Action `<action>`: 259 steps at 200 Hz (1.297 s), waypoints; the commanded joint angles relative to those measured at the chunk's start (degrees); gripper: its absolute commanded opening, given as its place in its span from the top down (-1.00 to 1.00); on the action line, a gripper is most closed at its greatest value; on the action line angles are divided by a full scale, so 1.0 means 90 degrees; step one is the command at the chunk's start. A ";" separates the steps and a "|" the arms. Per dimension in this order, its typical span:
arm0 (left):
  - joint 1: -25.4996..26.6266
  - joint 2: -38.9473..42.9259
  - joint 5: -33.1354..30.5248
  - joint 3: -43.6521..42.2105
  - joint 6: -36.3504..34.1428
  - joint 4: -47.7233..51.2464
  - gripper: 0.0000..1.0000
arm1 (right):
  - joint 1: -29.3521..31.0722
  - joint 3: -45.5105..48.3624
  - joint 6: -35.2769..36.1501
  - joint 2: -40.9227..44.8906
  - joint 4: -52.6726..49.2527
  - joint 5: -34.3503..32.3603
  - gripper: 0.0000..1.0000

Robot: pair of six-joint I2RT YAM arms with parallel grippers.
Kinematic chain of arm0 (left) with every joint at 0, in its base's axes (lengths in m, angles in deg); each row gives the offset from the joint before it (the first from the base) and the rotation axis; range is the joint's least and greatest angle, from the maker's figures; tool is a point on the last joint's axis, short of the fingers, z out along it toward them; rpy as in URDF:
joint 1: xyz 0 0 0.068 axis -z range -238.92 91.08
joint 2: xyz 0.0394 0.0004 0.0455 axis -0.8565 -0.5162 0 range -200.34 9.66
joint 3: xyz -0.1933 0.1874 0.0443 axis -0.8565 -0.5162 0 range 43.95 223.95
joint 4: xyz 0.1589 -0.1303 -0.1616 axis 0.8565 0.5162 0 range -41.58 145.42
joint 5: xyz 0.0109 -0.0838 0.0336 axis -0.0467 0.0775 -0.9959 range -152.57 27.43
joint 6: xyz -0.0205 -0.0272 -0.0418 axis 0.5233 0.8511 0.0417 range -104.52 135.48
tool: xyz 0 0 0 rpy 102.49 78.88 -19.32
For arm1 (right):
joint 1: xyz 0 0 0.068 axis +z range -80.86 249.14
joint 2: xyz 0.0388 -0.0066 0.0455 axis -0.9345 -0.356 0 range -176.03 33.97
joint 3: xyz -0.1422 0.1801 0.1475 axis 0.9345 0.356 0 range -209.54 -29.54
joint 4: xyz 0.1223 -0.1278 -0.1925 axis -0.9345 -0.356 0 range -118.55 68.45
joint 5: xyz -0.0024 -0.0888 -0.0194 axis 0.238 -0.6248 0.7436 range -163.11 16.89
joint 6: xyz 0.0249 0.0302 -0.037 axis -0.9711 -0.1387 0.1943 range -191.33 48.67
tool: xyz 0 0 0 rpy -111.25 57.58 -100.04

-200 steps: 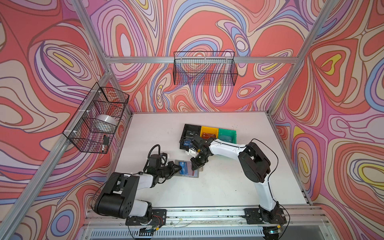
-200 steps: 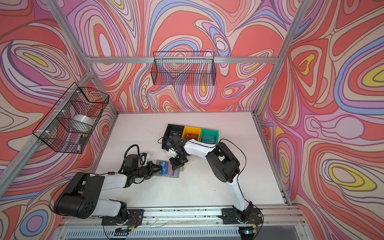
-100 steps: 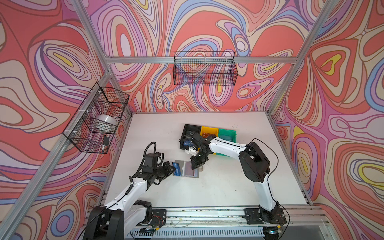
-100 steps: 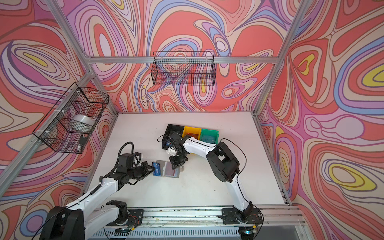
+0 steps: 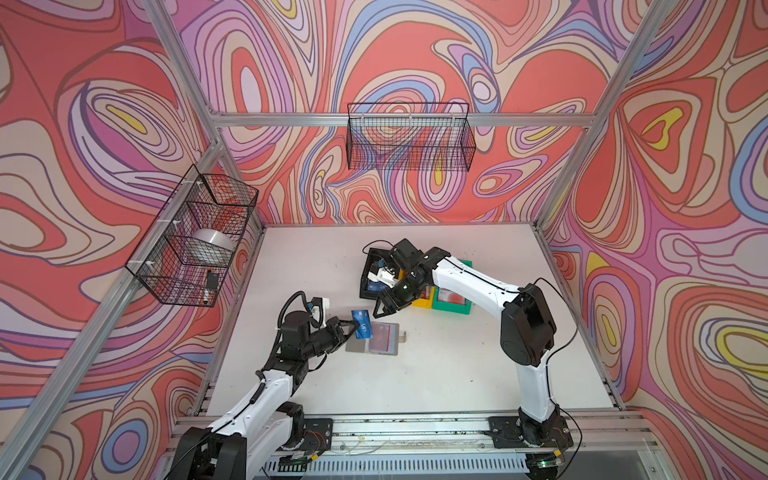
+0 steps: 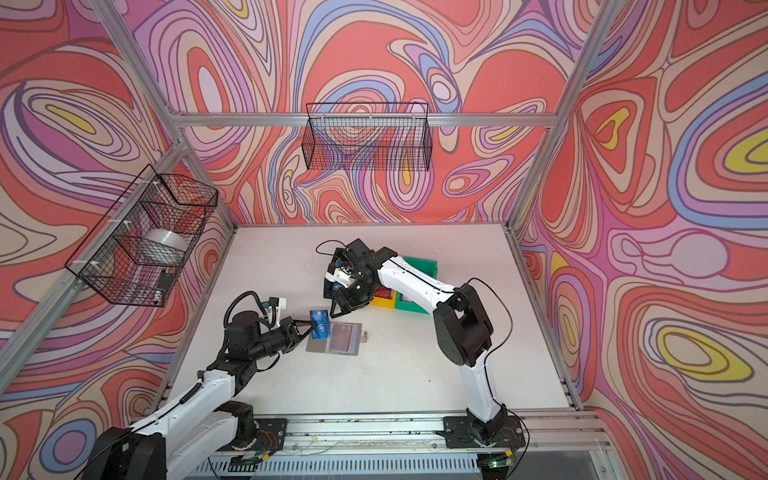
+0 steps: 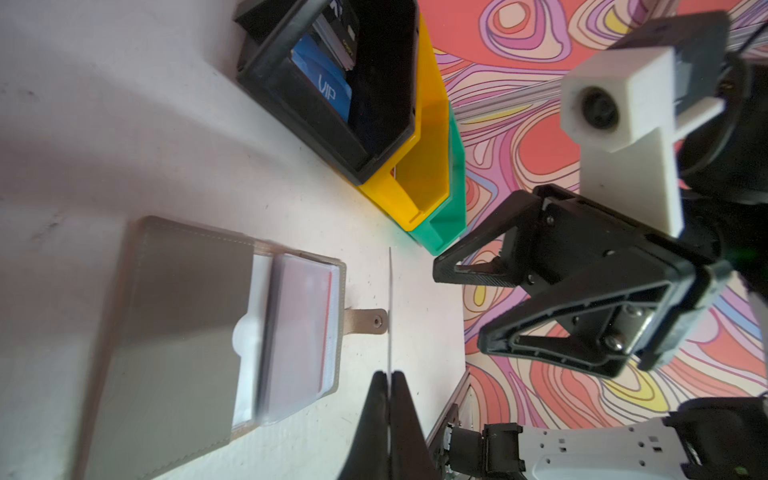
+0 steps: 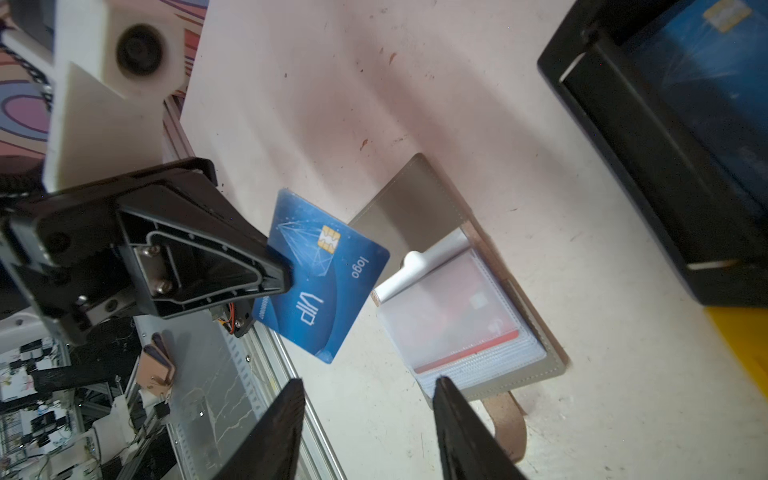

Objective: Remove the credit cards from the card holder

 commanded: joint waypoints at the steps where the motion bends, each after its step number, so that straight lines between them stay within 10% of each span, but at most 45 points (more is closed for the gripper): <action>1: -0.0037 0.0132 0.0122 -0.0170 0.0502 -0.1248 1.00 | -0.0192 -0.0001 0.0211 -0.0191 -0.0104 0.0908 -0.07; 138: -0.0029 0.0559 -0.0442 -0.0550 0.0694 -0.1534 1.00 | -0.0198 0.0271 -0.0032 -0.0636 0.0851 0.2811 0.01; 259: -0.0023 0.0209 -0.0433 -0.0624 0.0873 -0.2108 1.00 | 0.0010 0.0230 -0.0308 -0.0875 0.1216 0.2971 0.16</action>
